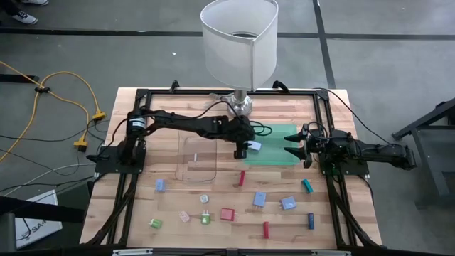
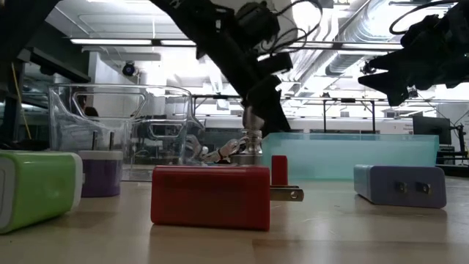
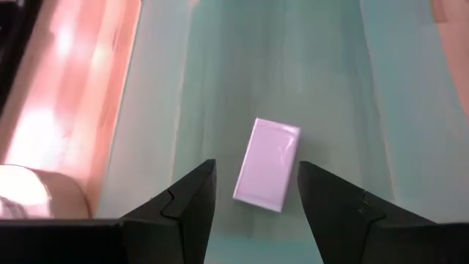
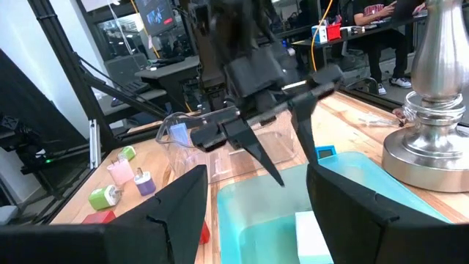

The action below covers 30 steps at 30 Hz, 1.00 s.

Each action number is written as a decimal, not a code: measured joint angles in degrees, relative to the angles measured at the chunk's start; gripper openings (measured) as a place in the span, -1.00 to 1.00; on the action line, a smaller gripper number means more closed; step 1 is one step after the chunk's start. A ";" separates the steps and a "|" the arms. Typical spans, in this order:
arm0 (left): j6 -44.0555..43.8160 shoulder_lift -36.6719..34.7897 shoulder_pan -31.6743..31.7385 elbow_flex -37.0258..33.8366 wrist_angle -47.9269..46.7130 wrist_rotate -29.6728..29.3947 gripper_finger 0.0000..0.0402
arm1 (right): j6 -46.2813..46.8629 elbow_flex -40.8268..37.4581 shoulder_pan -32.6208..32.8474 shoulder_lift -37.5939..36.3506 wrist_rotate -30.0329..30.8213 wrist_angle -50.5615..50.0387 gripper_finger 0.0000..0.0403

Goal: Pick & Place Office items
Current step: Put the top blue timer into the green bin

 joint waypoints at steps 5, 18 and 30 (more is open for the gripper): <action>0.25 -2.60 -0.41 0.00 -2.69 -0.16 -0.08 | 0.01 0.01 0.00 0.00 -0.02 -0.01 0.10; 5.66 -9.17 2.47 0.09 -16.01 5.99 -0.08 | -0.01 0.00 0.00 0.00 0.00 -0.01 0.10; 5.85 -8.51 4.53 0.00 -19.14 5.99 -0.08 | 0.01 0.00 -0.02 0.00 0.02 -0.01 0.10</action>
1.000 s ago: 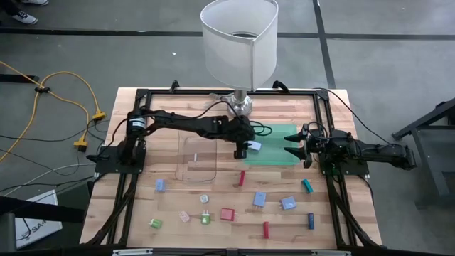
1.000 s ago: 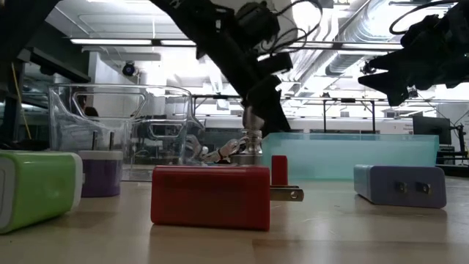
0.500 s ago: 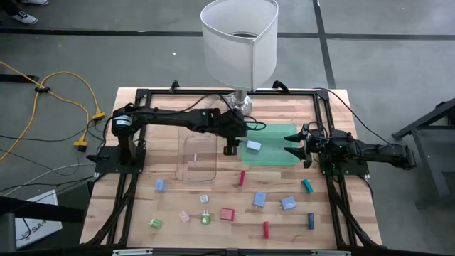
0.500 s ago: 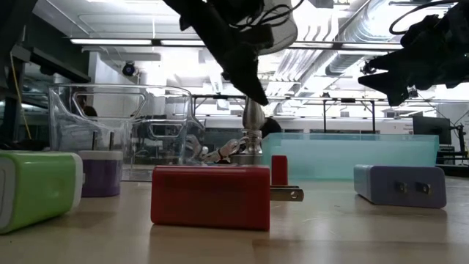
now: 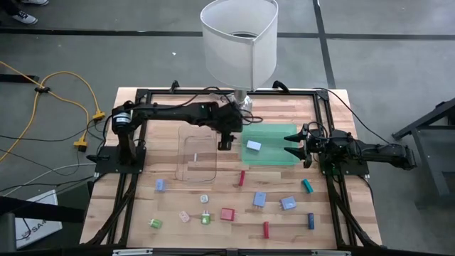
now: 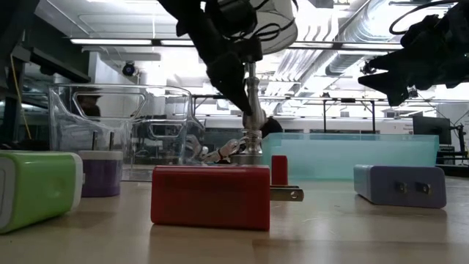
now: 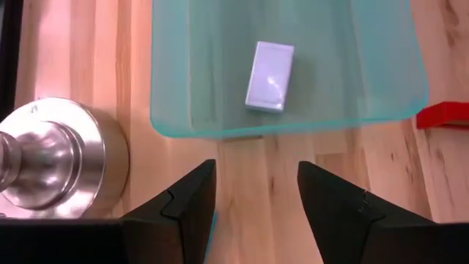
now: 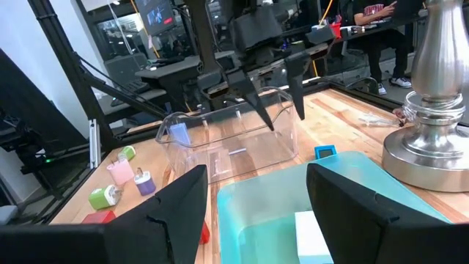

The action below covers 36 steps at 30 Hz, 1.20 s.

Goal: Pick & Place Office items
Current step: Put the top blue timer into the green bin

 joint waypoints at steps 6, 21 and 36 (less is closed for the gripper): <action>0.56 0.22 -2.68 -0.07 -0.53 -7.73 -0.08 | 0.00 0.00 0.01 0.00 0.00 0.00 0.10; 9.98 2.89 -1.69 -0.06 -2.01 -7.65 -0.08 | -0.02 0.00 0.00 0.00 0.00 -0.01 0.10; 7.27 3.98 2.98 -0.09 -2.62 -2.89 -0.08 | -0.01 0.01 0.01 0.00 0.00 0.00 0.10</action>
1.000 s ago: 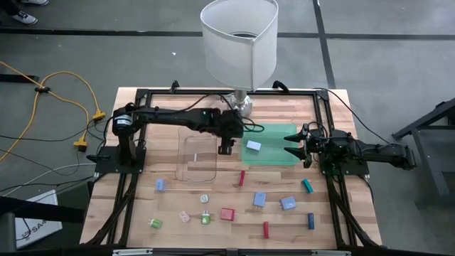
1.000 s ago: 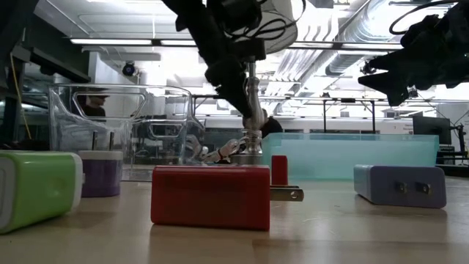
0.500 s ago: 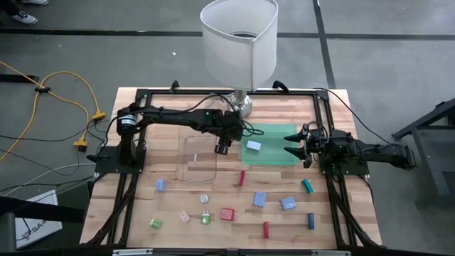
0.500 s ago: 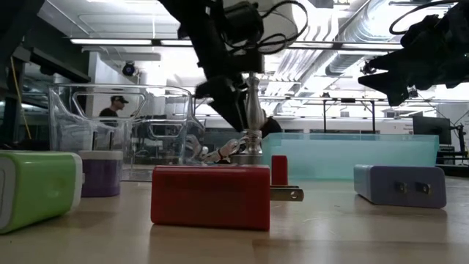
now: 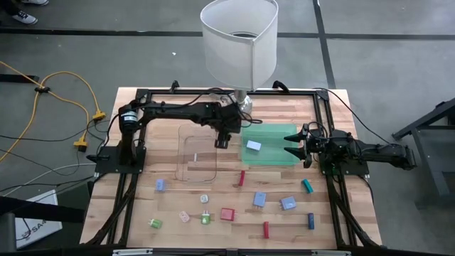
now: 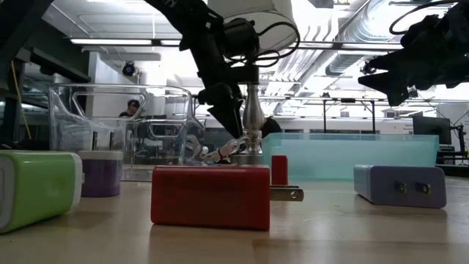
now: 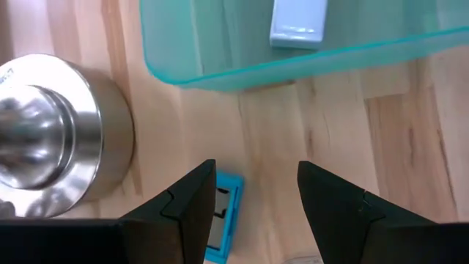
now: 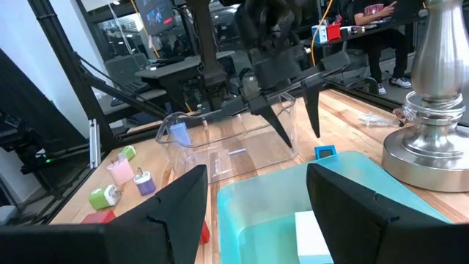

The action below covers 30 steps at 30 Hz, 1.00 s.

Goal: Pick & Place Office items
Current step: Put the top blue timer into the green bin

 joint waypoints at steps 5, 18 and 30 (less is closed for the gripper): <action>-1.24 0.00 0.02 0.02 -0.02 -0.13 -0.08 | -0.01 -0.01 -0.01 0.00 0.00 0.00 0.10; -0.97 0.39 1.03 3.21 -1.22 -0.19 -0.08 | 0.01 -0.01 0.01 0.00 0.00 0.00 0.10; -0.73 8.26 2.70 14.25 -11.53 0.83 -0.08 | 0.00 0.00 0.01 0.02 -0.01 0.02 0.10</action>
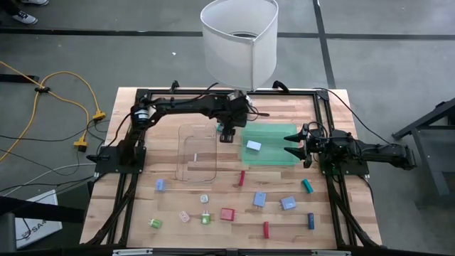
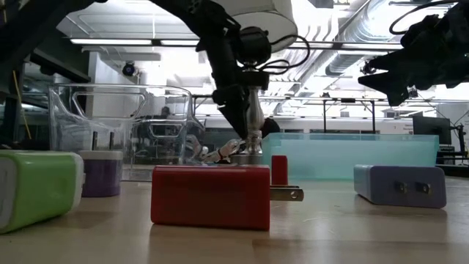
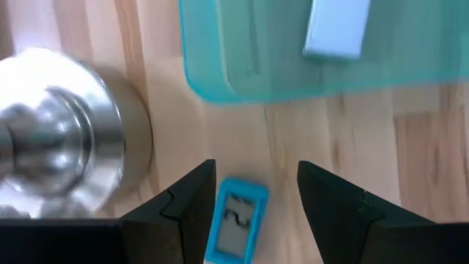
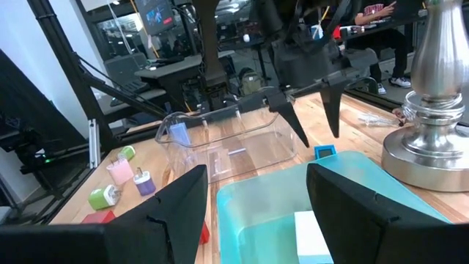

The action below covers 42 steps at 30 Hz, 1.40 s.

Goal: Pick & Place Office items
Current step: Put the top blue timer into the green bin

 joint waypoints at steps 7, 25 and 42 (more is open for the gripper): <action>2.17 0.13 1.36 -0.02 -0.86 0.48 -0.08 | 0.00 0.00 0.00 0.00 0.01 0.00 0.10; 2.12 4.72 2.78 -0.04 -0.09 3.87 -0.08 | 0.01 -0.01 -0.01 0.00 0.03 0.00 0.10; 3.05 4.70 2.15 3.50 -5.47 1.94 -0.08 | 0.01 -0.01 -0.02 0.00 0.01 -0.02 0.10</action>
